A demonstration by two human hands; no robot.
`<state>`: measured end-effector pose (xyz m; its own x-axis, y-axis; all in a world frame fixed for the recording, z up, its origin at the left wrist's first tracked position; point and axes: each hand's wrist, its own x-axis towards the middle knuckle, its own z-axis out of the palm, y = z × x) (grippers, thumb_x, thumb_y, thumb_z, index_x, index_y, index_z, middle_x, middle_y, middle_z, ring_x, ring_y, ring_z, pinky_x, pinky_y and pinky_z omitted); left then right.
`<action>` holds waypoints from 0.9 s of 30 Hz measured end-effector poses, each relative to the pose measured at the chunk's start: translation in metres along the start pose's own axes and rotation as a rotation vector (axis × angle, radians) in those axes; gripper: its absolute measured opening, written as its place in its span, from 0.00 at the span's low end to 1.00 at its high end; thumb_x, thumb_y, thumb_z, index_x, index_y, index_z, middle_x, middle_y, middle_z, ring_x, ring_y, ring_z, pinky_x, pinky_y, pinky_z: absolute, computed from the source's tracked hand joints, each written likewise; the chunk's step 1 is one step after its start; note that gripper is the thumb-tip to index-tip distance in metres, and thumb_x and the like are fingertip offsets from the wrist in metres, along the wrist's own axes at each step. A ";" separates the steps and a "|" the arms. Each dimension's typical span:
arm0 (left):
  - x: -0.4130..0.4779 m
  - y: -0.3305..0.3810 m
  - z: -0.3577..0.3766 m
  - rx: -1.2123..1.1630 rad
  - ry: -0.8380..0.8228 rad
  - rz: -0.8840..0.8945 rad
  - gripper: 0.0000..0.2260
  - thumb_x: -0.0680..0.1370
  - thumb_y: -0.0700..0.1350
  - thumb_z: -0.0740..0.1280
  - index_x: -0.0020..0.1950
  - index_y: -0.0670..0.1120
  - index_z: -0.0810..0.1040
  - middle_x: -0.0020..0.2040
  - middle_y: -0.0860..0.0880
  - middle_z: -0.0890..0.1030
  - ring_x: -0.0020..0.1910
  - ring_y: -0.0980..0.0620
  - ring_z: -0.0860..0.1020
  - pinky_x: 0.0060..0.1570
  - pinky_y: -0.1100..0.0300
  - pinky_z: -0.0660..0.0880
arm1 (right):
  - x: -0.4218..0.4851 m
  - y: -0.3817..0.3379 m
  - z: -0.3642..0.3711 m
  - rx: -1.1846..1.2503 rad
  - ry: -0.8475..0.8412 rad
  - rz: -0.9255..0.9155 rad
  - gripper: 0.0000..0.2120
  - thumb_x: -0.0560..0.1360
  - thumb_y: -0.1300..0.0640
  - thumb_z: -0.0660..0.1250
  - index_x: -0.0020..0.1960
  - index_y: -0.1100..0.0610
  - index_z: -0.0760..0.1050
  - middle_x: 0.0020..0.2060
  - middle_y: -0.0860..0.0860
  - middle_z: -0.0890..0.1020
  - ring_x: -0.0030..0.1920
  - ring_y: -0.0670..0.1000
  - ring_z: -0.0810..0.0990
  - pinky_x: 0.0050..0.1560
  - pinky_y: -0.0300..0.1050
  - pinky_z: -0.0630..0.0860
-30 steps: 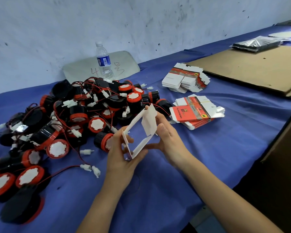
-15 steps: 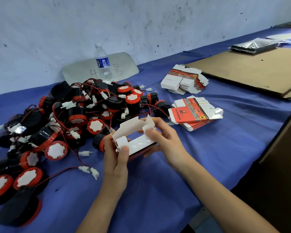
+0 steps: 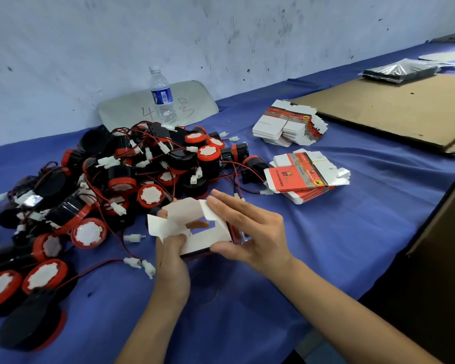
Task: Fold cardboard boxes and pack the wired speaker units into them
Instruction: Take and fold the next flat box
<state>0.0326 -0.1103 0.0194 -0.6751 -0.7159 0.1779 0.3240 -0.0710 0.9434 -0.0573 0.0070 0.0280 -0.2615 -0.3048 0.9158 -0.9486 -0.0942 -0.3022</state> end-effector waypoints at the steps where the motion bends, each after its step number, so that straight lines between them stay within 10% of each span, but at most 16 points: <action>1: 0.001 -0.001 -0.001 -0.030 0.007 -0.037 0.15 0.67 0.45 0.57 0.51 0.46 0.77 0.42 0.51 0.82 0.47 0.49 0.77 0.44 0.55 0.75 | 0.001 0.000 0.000 -0.013 -0.001 -0.009 0.26 0.75 0.38 0.61 0.62 0.56 0.74 0.57 0.55 0.81 0.50 0.53 0.84 0.40 0.50 0.81; 5: 0.003 0.000 -0.004 -0.038 -0.067 -0.040 0.20 0.68 0.48 0.59 0.58 0.45 0.75 0.47 0.49 0.82 0.51 0.46 0.76 0.43 0.57 0.75 | -0.001 -0.001 0.001 -0.028 -0.029 0.042 0.26 0.75 0.37 0.62 0.53 0.59 0.83 0.49 0.54 0.83 0.37 0.50 0.81 0.34 0.43 0.78; 10: 0.001 0.002 -0.004 0.299 -0.276 0.378 0.30 0.74 0.62 0.64 0.74 0.62 0.57 0.75 0.56 0.62 0.73 0.54 0.64 0.66 0.57 0.68 | 0.005 -0.004 0.003 0.386 -0.047 0.653 0.11 0.69 0.43 0.66 0.42 0.50 0.79 0.35 0.45 0.80 0.30 0.53 0.76 0.32 0.47 0.71; 13: -0.002 0.002 -0.002 0.371 -0.253 0.341 0.23 0.73 0.66 0.64 0.68 0.67 0.67 0.69 0.60 0.70 0.67 0.52 0.71 0.61 0.54 0.74 | 0.004 0.001 0.000 0.520 -0.034 0.756 0.16 0.69 0.43 0.66 0.39 0.56 0.78 0.36 0.56 0.80 0.32 0.67 0.74 0.33 0.60 0.72; 18: -0.002 0.006 -0.002 0.440 -0.217 0.362 0.15 0.75 0.59 0.63 0.47 0.49 0.78 0.46 0.52 0.79 0.48 0.50 0.78 0.48 0.52 0.75 | 0.006 0.000 -0.001 0.553 -0.118 0.743 0.23 0.69 0.38 0.67 0.40 0.60 0.76 0.34 0.58 0.78 0.31 0.64 0.74 0.33 0.59 0.70; 22: -0.001 0.010 -0.001 0.268 -0.202 0.232 0.24 0.70 0.68 0.66 0.42 0.47 0.76 0.37 0.55 0.78 0.37 0.59 0.77 0.40 0.64 0.75 | 0.008 0.002 -0.005 0.693 -0.149 0.795 0.22 0.76 0.39 0.63 0.50 0.58 0.79 0.32 0.40 0.81 0.33 0.39 0.78 0.36 0.32 0.71; 27: 0.002 0.013 -0.002 -0.100 -0.216 -0.140 0.12 0.71 0.59 0.68 0.39 0.51 0.82 0.39 0.48 0.83 0.37 0.50 0.81 0.32 0.59 0.79 | 0.010 0.004 -0.005 0.918 -0.262 0.928 0.20 0.78 0.52 0.61 0.69 0.41 0.68 0.49 0.44 0.83 0.52 0.48 0.81 0.57 0.46 0.77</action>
<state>0.0366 -0.1140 0.0317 -0.8400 -0.5307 0.1131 0.2739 -0.2347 0.9327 -0.0650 0.0085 0.0370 -0.6013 -0.7657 0.2284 0.0516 -0.3224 -0.9452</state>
